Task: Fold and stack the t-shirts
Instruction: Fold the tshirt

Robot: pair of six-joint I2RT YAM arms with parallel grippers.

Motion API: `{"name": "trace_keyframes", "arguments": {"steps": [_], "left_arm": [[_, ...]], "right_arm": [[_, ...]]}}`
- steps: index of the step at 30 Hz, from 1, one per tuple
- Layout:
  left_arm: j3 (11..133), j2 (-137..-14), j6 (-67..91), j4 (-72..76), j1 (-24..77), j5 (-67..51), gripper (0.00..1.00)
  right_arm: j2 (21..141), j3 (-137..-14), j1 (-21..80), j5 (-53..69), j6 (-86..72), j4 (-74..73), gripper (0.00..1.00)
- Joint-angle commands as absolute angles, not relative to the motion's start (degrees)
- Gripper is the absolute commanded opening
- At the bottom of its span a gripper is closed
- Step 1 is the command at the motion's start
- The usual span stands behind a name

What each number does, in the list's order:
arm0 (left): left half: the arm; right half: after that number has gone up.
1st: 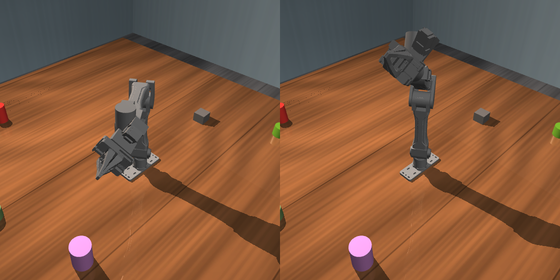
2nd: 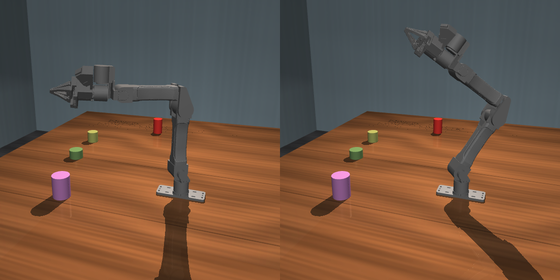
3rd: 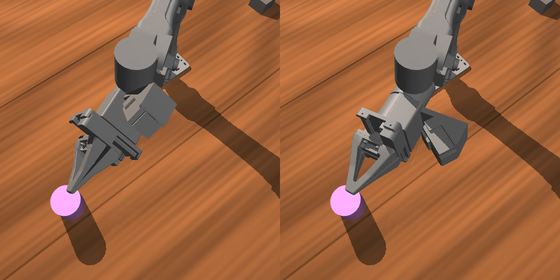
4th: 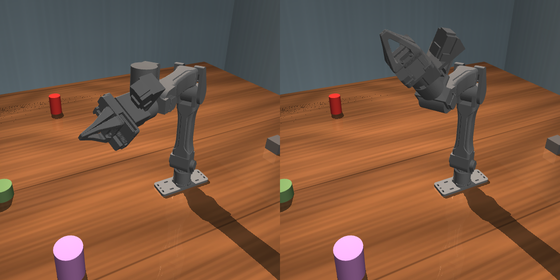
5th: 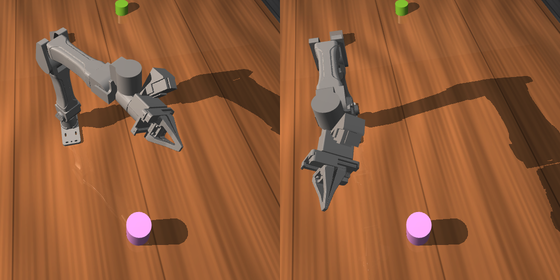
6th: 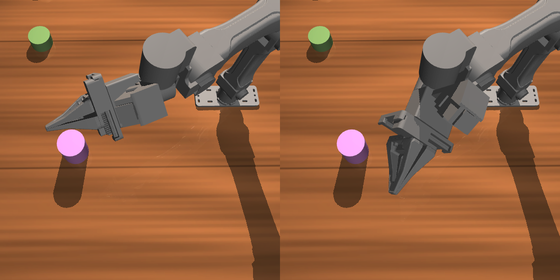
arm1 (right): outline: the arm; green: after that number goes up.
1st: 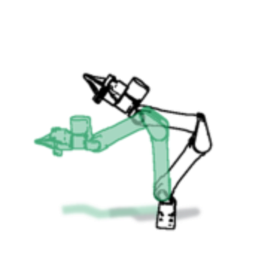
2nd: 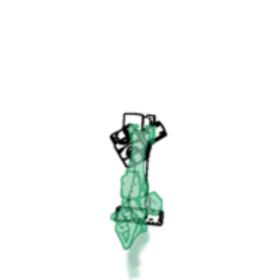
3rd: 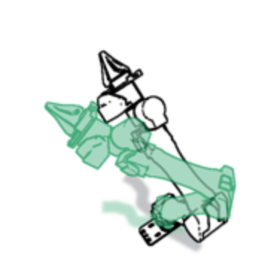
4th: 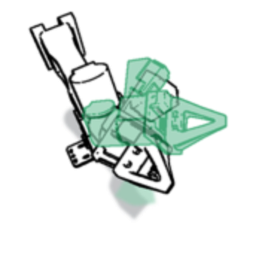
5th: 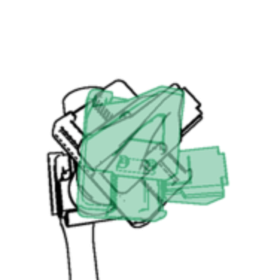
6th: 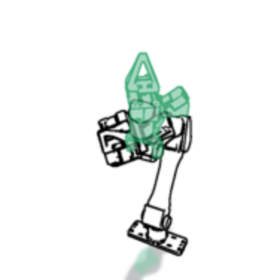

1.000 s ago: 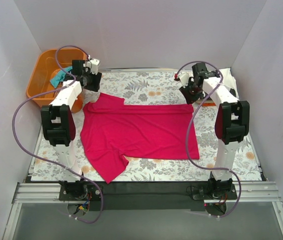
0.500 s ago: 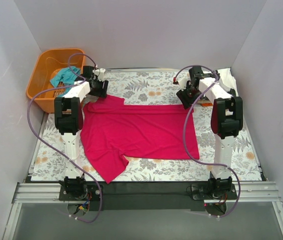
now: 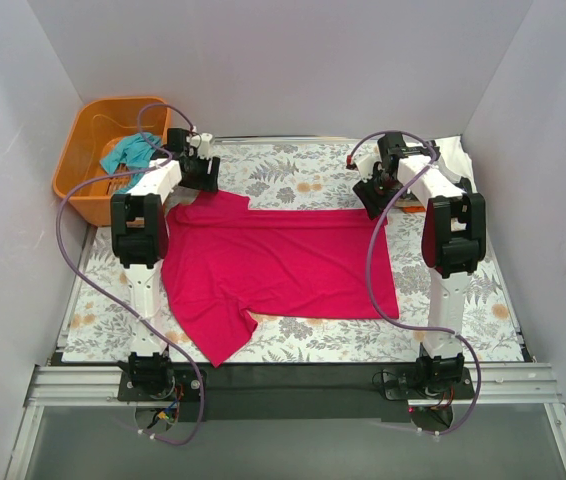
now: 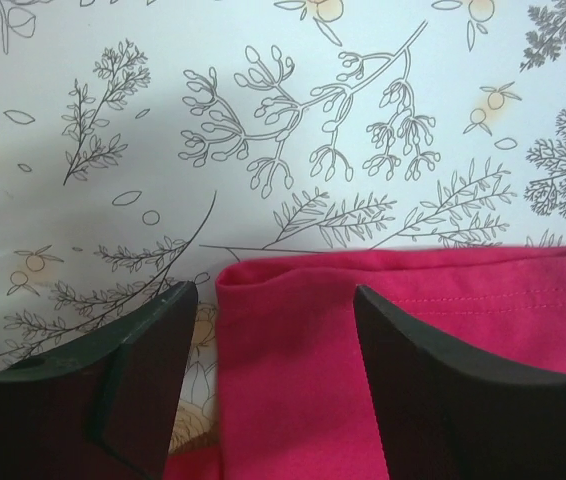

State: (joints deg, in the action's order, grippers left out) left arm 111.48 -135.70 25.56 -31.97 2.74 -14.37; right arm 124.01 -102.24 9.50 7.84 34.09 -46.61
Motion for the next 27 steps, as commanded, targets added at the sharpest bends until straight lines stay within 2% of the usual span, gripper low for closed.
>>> {"name": "trace_keyframes", "arguments": {"steps": [1,8,10,11,13,14,16,22,27], "left_arm": [[113.2,-135.5,27.4,-33.3,3.1,-15.6,0.62],[108.7,-133.7,29.6,-31.2,4.7,-14.8,0.59],[107.5,-133.6,29.7,-30.8,5.2,-14.0,0.55],[107.4,-133.8,30.0,-30.8,5.4,-13.5,0.4],[107.4,-134.0,29.9,-31.1,5.5,-12.7,0.28],[107.5,-133.9,29.9,-31.5,5.5,-12.6,0.13],[107.4,-132.0,29.7,-32.2,5.4,-12.8,0.01],[102.7,-121.1,27.3,-33.7,5.4,-19.9,0.0],[92.7,-108.6,22.8,-35.1,5.3,-25.6,0.0]], "right_arm": [[120.9,-103.0,9.3,8.1,34.2,-47.5,0.49],[121.6,-103.7,9.4,7.6,34.5,-47.7,0.48],[121.6,-103.8,9.4,7.8,34.3,-47.7,0.48],[121.8,-103.8,9.3,7.9,34.3,-47.7,0.48],[121.9,-103.8,9.4,7.7,34.3,-47.6,0.47],[121.9,-103.8,9.4,7.6,34.4,-47.6,0.47],[121.6,-103.5,9.4,7.3,34.5,-47.7,0.47],[120.1,-102.3,9.4,6.8,35.1,-47.7,0.46],[118.7,-101.6,9.4,6.6,35.3,-47.7,0.46]]}}
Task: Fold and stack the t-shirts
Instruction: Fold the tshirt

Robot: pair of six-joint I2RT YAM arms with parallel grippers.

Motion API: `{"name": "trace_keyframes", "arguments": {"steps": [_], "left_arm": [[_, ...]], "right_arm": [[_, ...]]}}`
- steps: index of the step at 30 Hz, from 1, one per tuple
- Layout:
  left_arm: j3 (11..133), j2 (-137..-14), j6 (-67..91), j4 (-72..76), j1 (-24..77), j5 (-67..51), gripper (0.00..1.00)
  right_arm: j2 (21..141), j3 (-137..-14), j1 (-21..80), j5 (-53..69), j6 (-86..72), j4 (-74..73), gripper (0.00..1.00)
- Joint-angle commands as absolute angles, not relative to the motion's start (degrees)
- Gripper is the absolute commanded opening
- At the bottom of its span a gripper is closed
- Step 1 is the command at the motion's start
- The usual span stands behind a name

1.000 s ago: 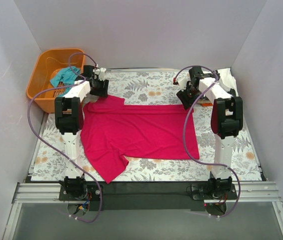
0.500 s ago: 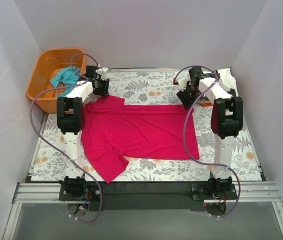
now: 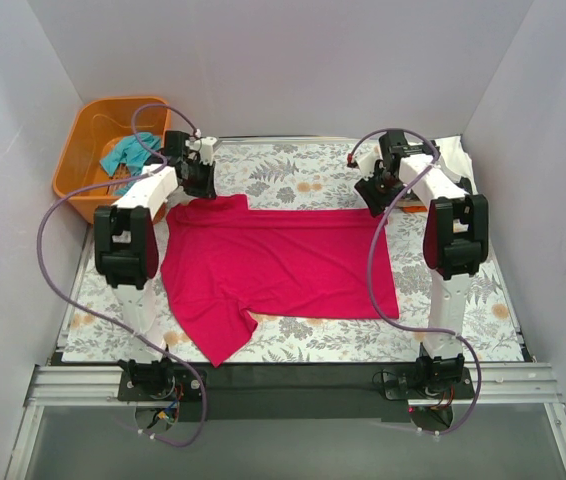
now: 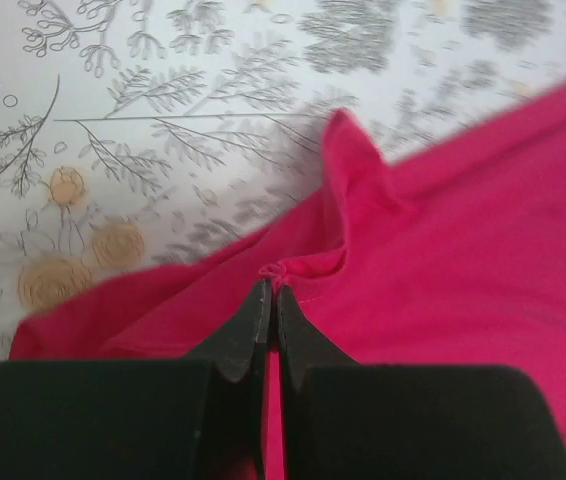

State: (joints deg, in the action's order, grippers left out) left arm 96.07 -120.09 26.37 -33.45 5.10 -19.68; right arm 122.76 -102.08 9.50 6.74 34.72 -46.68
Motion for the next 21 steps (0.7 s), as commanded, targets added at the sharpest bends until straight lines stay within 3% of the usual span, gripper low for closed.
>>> {"name": "trace_keyframes", "arguments": {"steps": [1,13,21], "left_arm": [[91.2,-106.9,21.4,-35.5,5.3,-26.1,0.0],[67.7,-93.2,8.7,-42.0,5.1,-31.5,0.0],[62.8,-91.6,2.0,-43.5,3.2,-29.4,0.0]], "right_arm": [[118.5,-101.4,9.3,6.6,35.3,-47.6,0.46],[115.9,-99.6,9.4,6.3,36.2,-47.7,0.47],[116.1,-99.4,9.3,6.0,36.9,-47.7,0.45]]}}
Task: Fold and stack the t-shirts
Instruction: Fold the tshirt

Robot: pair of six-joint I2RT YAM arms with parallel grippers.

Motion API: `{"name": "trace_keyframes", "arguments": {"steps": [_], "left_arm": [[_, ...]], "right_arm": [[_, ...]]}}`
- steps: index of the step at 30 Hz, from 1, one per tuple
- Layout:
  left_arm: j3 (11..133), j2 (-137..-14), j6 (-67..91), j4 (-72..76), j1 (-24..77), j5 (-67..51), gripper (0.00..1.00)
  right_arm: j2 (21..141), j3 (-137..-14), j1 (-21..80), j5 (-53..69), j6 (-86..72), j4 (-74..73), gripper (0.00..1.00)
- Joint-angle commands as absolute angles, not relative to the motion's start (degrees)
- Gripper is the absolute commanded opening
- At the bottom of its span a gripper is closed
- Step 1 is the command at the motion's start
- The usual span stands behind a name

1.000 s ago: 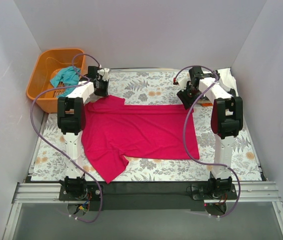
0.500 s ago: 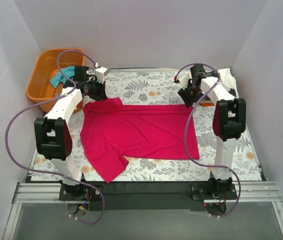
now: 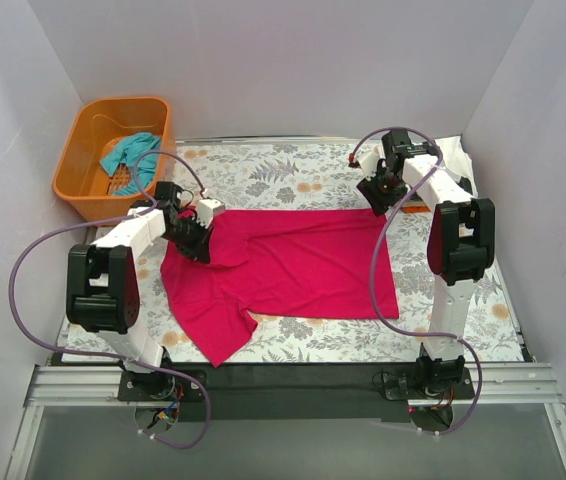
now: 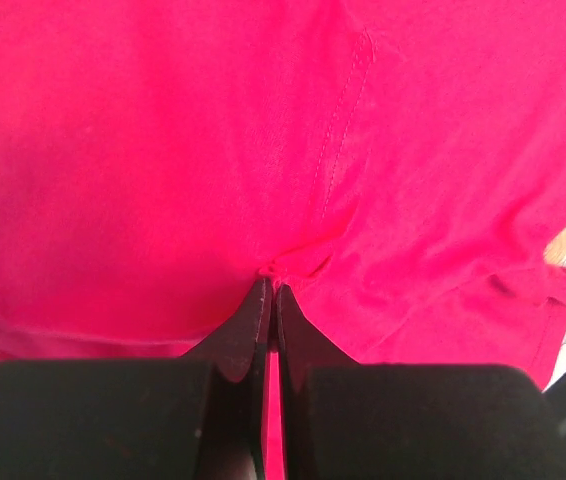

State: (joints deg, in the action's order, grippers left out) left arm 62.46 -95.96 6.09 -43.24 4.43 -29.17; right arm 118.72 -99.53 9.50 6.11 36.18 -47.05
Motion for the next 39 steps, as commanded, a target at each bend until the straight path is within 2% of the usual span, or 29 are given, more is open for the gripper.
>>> {"name": "trace_keyframes", "arguments": {"steps": [1,7,9,15,24,31,36,39], "left_arm": [[63.3,-91.5,2.4,-43.5,2.5,-29.7,0.0],[69.6,-91.5,3.7,-45.5,2.3,-31.6,0.0],[70.2,-92.4,3.0,-46.4,2.2,-30.9,0.0],[69.4,-94.8,2.4,-45.7,1.5,-29.9,0.0],[70.1,-96.6,3.6,-45.4,1.5,-30.8,0.0],[69.4,-96.9,3.7,-45.1,1.5,-30.6,0.0],[69.9,-97.1,3.7,-45.3,1.5,-30.6,0.0],[69.9,-97.2,3.9,-45.4,1.5,-30.6,0.0]], "right_arm": [[116.4,-99.4,9.3,6.1,36.9,-47.7,0.45],[116.8,-99.4,9.3,6.2,38.7,-47.9,0.45],[116.9,-99.6,9.3,6.5,39.0,-48.0,0.42],[119.5,-100.5,9.2,7.2,40.6,-48.7,0.46],[126.8,-107.8,9.2,7.8,39.7,-48.5,0.41],[127.9,-106.9,8.9,7.6,39.2,-48.6,0.4],[126.2,-106.2,8.2,8.1,39.0,-49.1,0.25],[124.0,-105.6,8.1,8.5,39.2,-49.7,0.26]]}}
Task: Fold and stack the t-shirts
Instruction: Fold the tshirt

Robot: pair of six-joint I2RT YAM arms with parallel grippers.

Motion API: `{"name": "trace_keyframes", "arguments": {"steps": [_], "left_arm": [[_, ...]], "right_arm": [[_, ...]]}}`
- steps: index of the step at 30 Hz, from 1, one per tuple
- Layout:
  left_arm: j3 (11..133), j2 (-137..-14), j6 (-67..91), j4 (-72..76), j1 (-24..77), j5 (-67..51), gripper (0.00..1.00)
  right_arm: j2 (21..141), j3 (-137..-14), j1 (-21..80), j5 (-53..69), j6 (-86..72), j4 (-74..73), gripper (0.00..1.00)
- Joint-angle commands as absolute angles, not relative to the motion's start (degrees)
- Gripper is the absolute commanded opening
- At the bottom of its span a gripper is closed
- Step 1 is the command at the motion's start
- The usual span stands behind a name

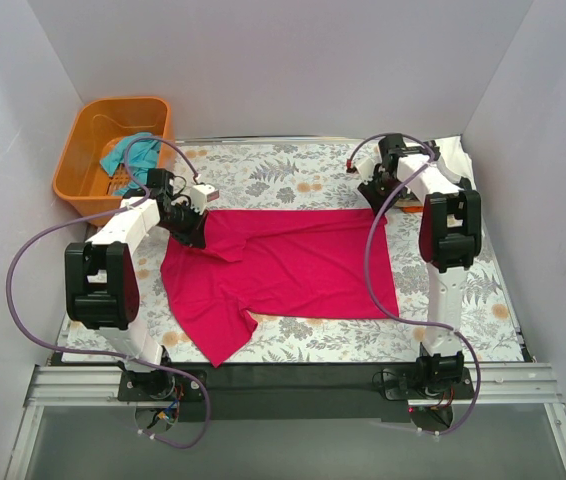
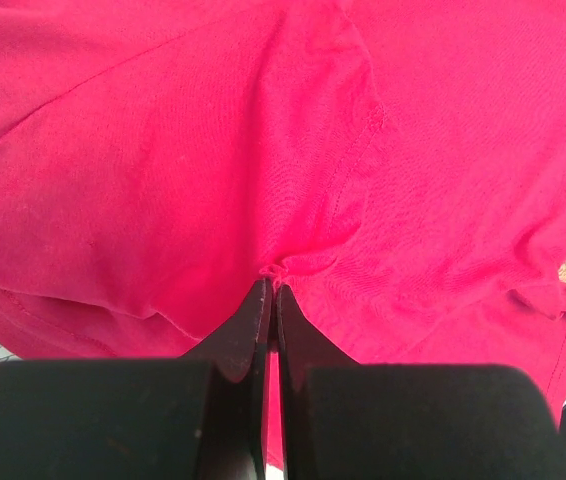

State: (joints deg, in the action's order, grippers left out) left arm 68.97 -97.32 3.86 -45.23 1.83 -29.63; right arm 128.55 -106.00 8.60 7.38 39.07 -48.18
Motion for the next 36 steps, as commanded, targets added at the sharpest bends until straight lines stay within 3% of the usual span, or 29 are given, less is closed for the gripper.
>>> {"name": "trace_keyframes", "arguments": {"steps": [1,3,8,21,31,34,36], "left_arm": [[69.9,-97.1,3.9,-45.4,1.5,-30.8,0.0],[70.0,-97.2,4.0,-45.3,1.5,-30.8,0.0],[70.7,-97.7,4.2,-45.5,1.5,-30.9,0.0],[74.4,-94.7,3.4,-51.3,0.3,-30.1,0.0],[69.2,-96.5,3.0,-48.4,0.1,-27.7,0.0],[69.3,-96.2,0.5,-50.4,0.1,-28.3,0.01],[69.7,-95.5,-2.1,-52.5,0.1,-29.4,0.1]], "right_arm": [[123.5,-105.4,8.1,8.6,39.3,-49.8,0.27],[122.5,-104.9,8.2,9.0,39.6,-50.4,0.26],[122.6,-104.6,8.0,8.8,40.1,-51.5,0.01],[116.7,-96.6,7.3,11.2,44.9,-52.5,0.01],[118.7,-93.6,7.2,10.0,46.4,-52.3,0.01],[118.0,-92.6,7.2,9.1,47.4,-52.6,0.14],[117.0,-92.6,7.0,9.1,48.1,-53.1,0.24]]}}
